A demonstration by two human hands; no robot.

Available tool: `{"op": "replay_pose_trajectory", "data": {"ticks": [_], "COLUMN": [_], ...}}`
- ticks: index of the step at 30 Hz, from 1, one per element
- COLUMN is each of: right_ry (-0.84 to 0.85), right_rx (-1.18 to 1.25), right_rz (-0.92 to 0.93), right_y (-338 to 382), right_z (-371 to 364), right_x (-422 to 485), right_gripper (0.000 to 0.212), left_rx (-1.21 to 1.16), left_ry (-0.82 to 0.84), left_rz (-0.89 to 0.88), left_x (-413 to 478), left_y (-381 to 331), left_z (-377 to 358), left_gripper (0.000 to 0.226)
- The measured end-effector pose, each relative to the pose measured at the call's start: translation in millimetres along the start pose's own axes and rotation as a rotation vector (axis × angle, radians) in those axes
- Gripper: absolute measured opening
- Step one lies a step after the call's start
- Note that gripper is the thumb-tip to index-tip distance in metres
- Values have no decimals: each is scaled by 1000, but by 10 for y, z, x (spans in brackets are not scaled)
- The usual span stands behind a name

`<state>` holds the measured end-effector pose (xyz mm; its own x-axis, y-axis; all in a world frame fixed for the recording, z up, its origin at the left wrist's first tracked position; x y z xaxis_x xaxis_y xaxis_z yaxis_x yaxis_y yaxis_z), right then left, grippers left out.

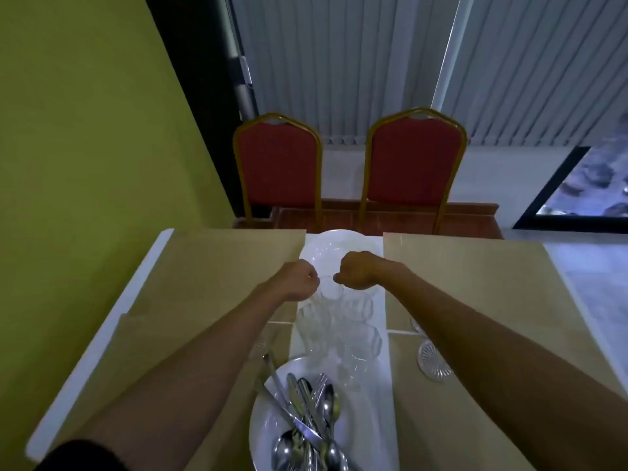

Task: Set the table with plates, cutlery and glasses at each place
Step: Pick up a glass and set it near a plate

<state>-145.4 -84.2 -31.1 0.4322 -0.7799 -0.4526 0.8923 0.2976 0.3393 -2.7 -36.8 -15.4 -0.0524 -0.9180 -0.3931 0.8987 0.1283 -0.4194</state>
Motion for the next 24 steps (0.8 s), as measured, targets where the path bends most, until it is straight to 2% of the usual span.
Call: {"op": "replay_pose_trajectory", "data": {"ticks": [4, 7, 12, 18, 24], "right_ry": [40, 47, -77, -171, -136], "right_rx": [-1, 35, -33, -18, 105], "right_rz": [-13, -21, -29, 37, 52], "right_y": [-89, -110, 53, 568, 1203], "right_z": [-201, -307, -153, 179, 71], "right_x": [147, 238, 237, 256, 444], "right_gripper": [28, 29, 27, 43, 45], "left_rx": [10, 45, 203, 130, 86], "left_ry": [-19, -61, -226, -295, -239], "left_rz": [115, 138, 168, 179, 171], "left_x": [85, 131, 131, 88, -24], "left_y": [65, 82, 115, 512, 1148], "left_z": [-114, -212, -77, 410, 694], "left_gripper": [26, 22, 22, 26, 30]}}
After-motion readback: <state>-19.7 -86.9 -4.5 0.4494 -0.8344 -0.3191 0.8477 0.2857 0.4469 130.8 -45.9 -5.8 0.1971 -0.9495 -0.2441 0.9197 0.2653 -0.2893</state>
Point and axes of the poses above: each hand's wrist, its own x-axis towards the middle knuckle, its own z-axis out of the back of the hand, y = z × x, the point moved 4 cm from there along x, towards the middle knuckle, and after that the axes turned 1 degree about z, right-handed, at the moved point
